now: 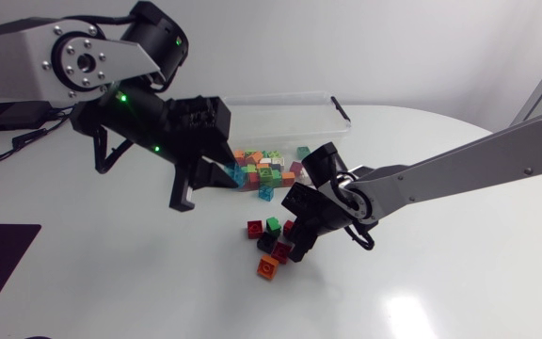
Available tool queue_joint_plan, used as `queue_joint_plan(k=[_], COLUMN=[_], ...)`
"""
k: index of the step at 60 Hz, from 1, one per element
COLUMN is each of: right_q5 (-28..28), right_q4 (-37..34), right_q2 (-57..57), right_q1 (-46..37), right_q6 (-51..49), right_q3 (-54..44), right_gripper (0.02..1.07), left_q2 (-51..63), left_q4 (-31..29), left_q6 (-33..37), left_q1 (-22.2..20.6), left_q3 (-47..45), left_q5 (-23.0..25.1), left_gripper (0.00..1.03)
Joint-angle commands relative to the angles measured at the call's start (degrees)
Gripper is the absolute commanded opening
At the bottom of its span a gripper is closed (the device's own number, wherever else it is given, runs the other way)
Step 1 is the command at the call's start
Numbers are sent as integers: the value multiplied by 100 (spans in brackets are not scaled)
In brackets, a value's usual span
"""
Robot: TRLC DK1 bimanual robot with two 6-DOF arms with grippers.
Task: Place the duplo bricks in the container
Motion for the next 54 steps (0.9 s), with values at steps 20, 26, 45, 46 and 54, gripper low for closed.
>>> queue_joint_plan(k=[20, 26, 45, 46, 54], right_q5=[-336, -441, -582, -582, -590], right_q4=[-869, -1089, -1608, -1616, -1660], right_q2=[-1191, -1507, -2043, -2070, -2096], right_q1=[-204, -336, -670, -679, -740], right_q6=[-6, 73, 328, 346, 513], right_q3=[40, 172, 981, 1033, 1411], right_gripper=[28, 28, 28, 28, 28], left_q2=[1164, 1717, 3062, 3115, 3326], left_q4=[1567, 1584, 1971, 1980, 2296], left_q6=[-2216, -2462, -3376, -3385, -3701], left_q1=[551, 578, 789, 780, 771], left_q3=[1333, 1817, 3267, 3320, 3539], left_q5=[190, 181, -214, -258, -575], left_gripper=[30, 30, 31, 31, 82])
